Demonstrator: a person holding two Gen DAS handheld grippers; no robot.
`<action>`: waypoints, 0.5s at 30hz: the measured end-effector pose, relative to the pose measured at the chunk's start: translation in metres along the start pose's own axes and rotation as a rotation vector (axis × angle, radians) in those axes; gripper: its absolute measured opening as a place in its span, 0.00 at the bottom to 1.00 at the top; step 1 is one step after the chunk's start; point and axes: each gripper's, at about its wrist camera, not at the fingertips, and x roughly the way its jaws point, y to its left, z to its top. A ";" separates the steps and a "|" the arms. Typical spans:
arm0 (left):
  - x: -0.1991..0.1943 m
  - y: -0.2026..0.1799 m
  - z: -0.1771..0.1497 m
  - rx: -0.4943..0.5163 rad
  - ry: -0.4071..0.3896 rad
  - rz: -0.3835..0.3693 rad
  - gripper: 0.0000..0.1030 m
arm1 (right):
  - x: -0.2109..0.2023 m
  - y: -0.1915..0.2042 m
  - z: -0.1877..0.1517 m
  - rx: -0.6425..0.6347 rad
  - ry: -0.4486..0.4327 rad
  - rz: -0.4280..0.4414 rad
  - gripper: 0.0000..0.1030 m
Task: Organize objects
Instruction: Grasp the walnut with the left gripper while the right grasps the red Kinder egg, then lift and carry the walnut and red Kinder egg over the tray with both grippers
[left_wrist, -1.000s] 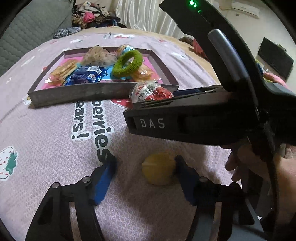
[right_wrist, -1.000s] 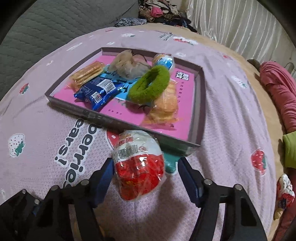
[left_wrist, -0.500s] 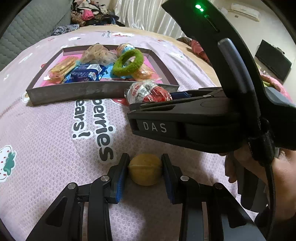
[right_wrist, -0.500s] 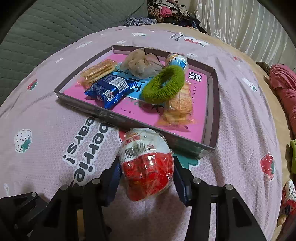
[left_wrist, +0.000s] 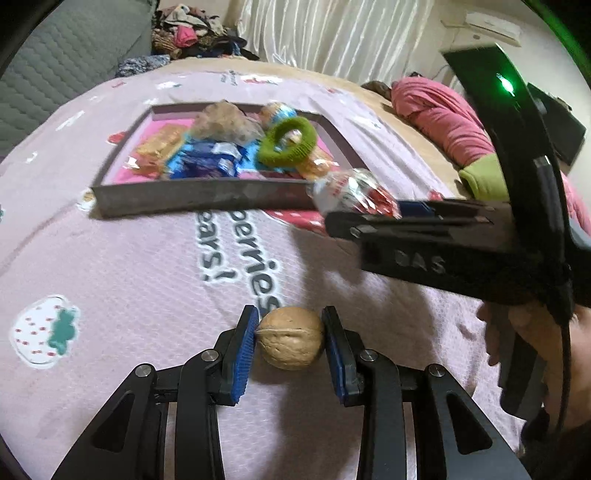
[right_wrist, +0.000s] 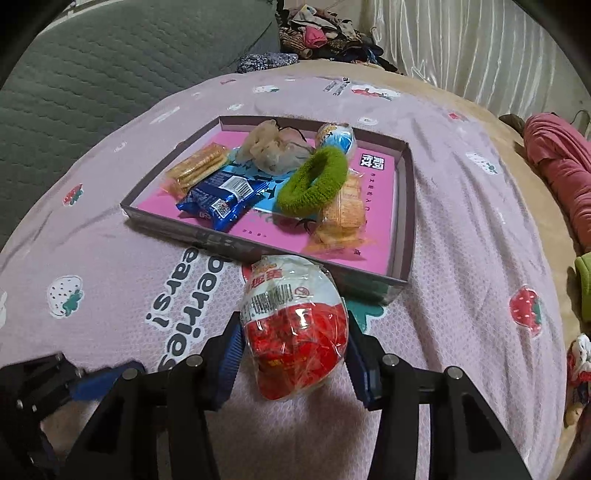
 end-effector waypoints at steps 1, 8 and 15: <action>-0.003 0.002 0.002 0.002 -0.003 0.003 0.35 | -0.003 0.002 0.000 -0.004 -0.003 -0.006 0.49; -0.030 0.013 0.016 0.016 -0.060 0.040 0.35 | -0.031 0.014 0.002 -0.005 -0.037 -0.020 0.49; -0.066 0.022 0.038 0.027 -0.119 0.065 0.35 | -0.062 0.030 0.010 -0.014 -0.082 -0.050 0.49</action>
